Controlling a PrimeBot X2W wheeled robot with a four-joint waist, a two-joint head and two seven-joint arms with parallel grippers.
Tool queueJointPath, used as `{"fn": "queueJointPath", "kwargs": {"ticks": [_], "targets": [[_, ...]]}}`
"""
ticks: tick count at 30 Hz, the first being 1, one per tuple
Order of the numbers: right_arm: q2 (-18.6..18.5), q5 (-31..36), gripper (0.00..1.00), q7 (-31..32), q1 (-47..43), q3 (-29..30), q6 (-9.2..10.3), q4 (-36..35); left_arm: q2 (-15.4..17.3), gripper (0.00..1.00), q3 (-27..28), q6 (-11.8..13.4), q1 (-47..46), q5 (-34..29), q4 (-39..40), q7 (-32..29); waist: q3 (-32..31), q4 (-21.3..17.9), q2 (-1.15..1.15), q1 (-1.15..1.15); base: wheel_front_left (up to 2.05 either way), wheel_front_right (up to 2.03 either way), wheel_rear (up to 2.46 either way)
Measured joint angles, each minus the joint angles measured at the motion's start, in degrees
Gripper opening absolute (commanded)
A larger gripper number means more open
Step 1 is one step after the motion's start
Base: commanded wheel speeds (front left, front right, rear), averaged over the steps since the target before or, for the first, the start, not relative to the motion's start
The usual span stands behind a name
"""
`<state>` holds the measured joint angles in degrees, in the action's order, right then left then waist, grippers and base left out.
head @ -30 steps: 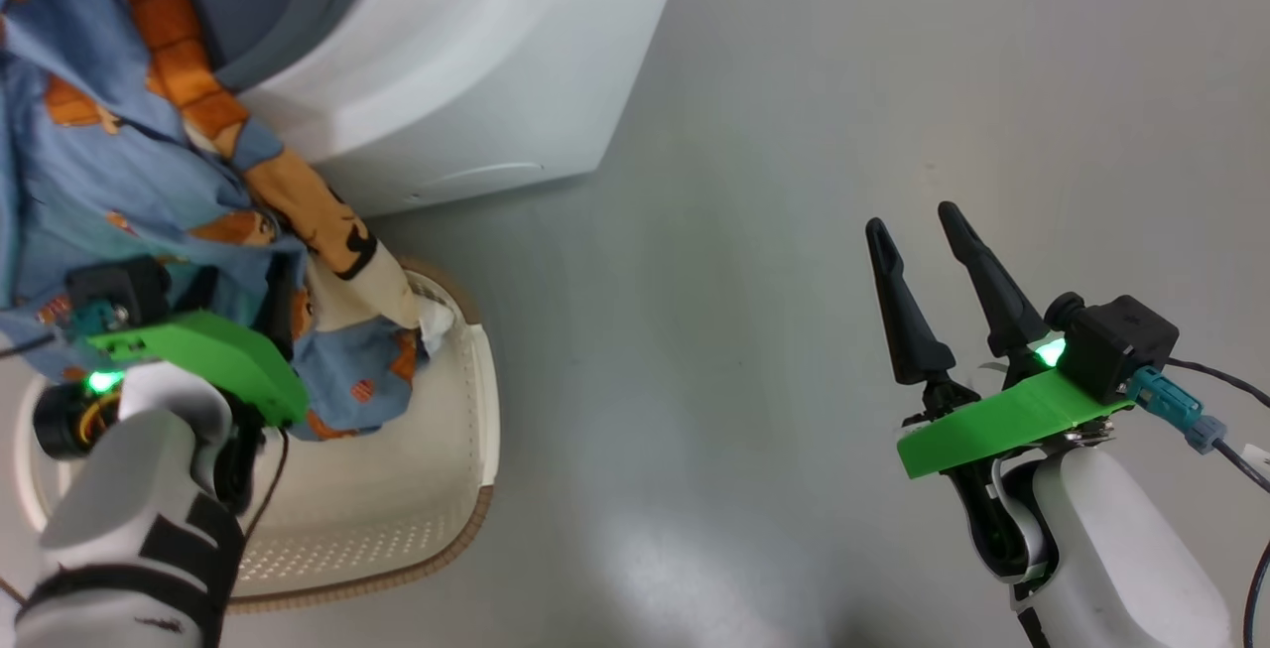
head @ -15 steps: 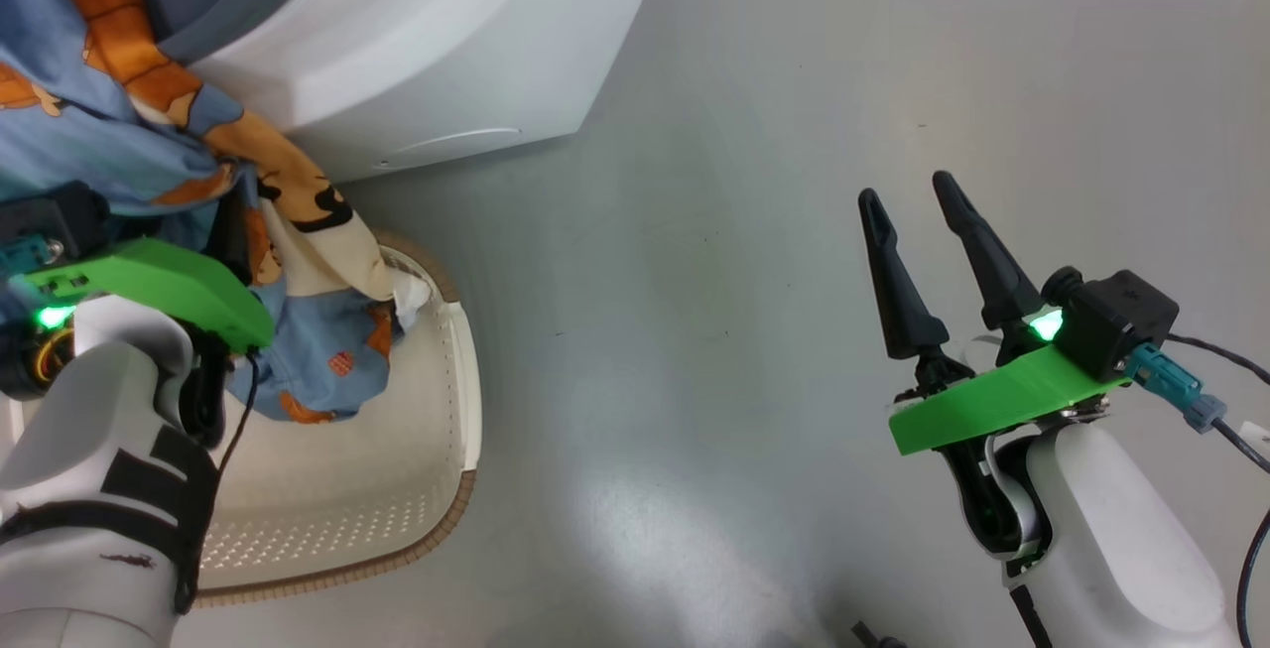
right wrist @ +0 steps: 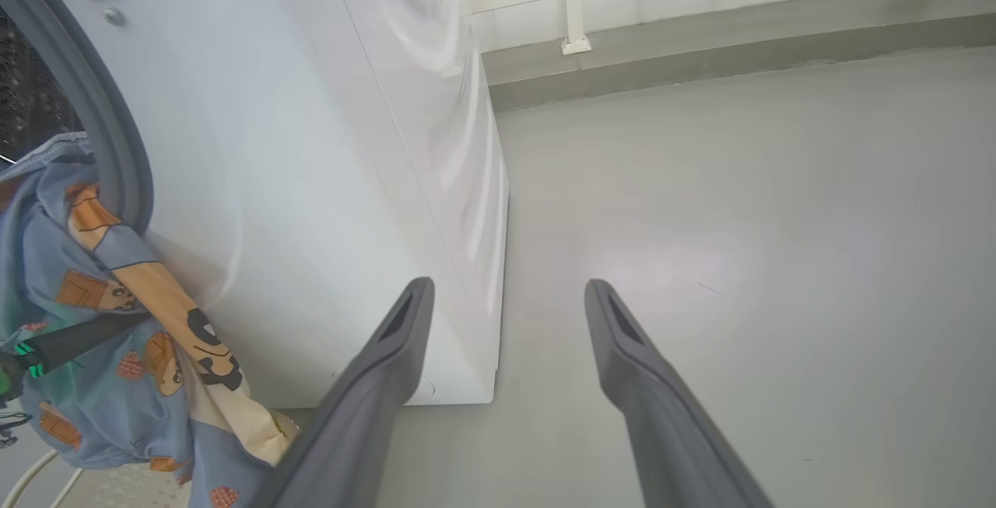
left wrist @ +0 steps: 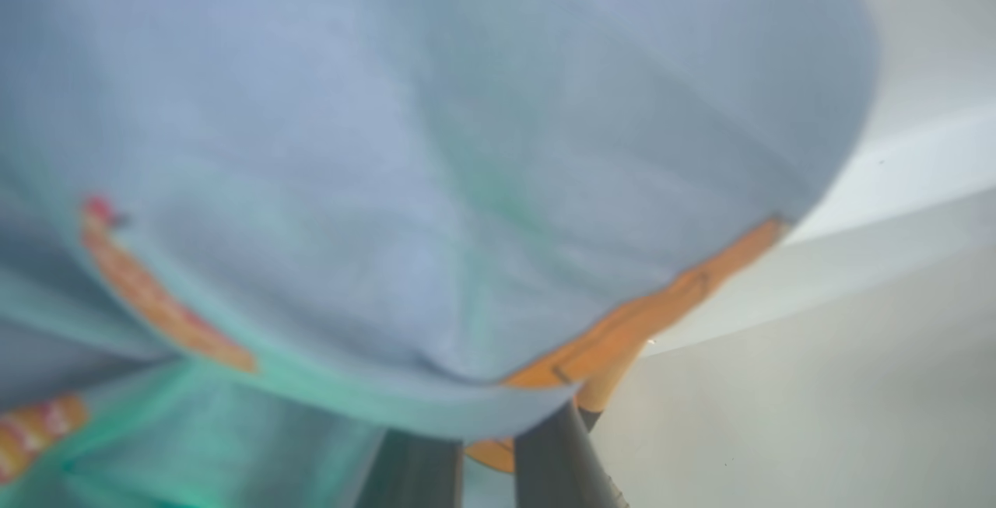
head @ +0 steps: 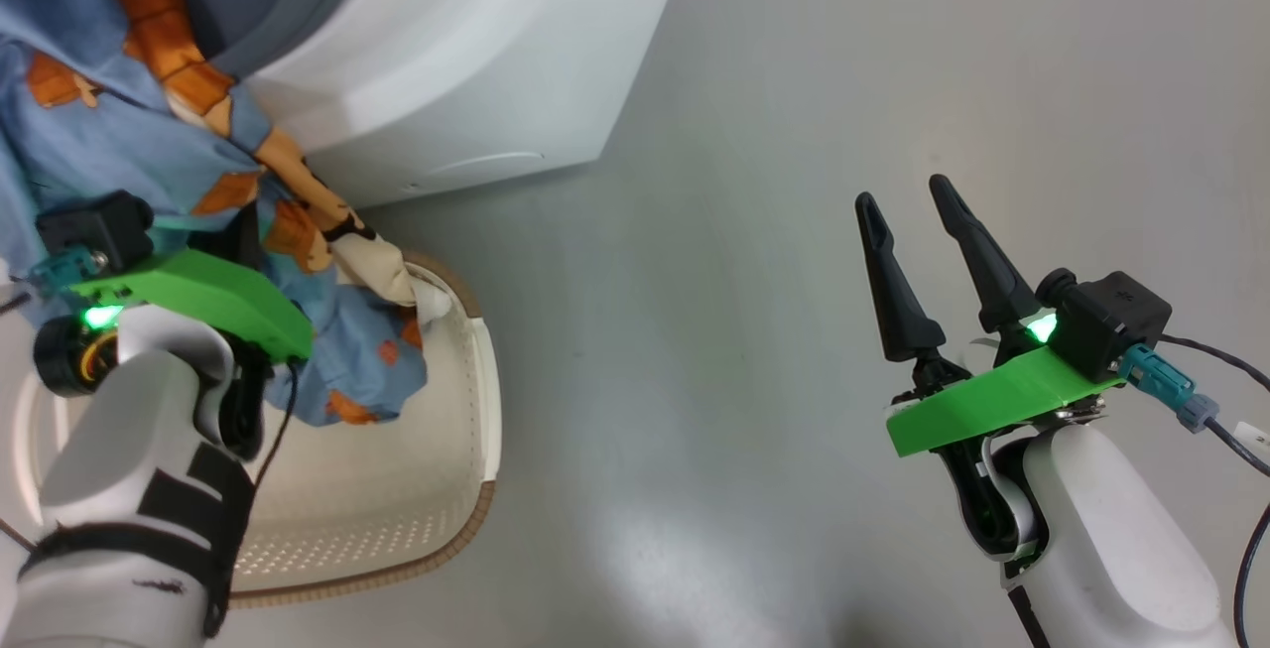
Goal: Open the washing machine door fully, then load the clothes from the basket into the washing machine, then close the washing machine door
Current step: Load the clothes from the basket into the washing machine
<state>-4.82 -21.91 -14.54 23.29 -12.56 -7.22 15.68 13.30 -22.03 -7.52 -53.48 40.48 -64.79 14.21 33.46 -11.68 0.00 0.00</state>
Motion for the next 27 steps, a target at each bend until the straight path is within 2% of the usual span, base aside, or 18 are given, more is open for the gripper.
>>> {"fn": "queueJointPath", "kwargs": {"ticks": [5,15,19,27], "targets": [[-0.1,-0.1,1.0,0.0,-0.1,-0.1,0.0,0.7,0.3,0.0,0.4,0.0,4.0,-0.1,7.1,0.0,-2.2,1.0,0.0,0.0,0.0,0.0,0.0],[-0.7,-1.7,1.0,0.0,-0.5,-0.9,0.0,2.4,0.6,0.0,5.4,0.0,7.3,-1.9,17.5,0.0,-7.2,3.4,0.0,0.0,0.0,0.0,0.0],[-0.8,-1.9,1.0,0.0,-0.5,-2.0,0.0,2.5,1.0,0.0,5.8,0.0,5.3,-2.6,16.7,0.0,-8.4,3.9,0.0,0.0,0.0,0.0,0.0],[-0.6,-2.4,1.0,0.0,-0.5,-2.2,0.0,1.6,4.1,0.0,5.5,0.0,-9.0,-4.4,9.3,-1.1,-6.1,2.9,0.0,0.0,0.0,0.0,0.0]]}}
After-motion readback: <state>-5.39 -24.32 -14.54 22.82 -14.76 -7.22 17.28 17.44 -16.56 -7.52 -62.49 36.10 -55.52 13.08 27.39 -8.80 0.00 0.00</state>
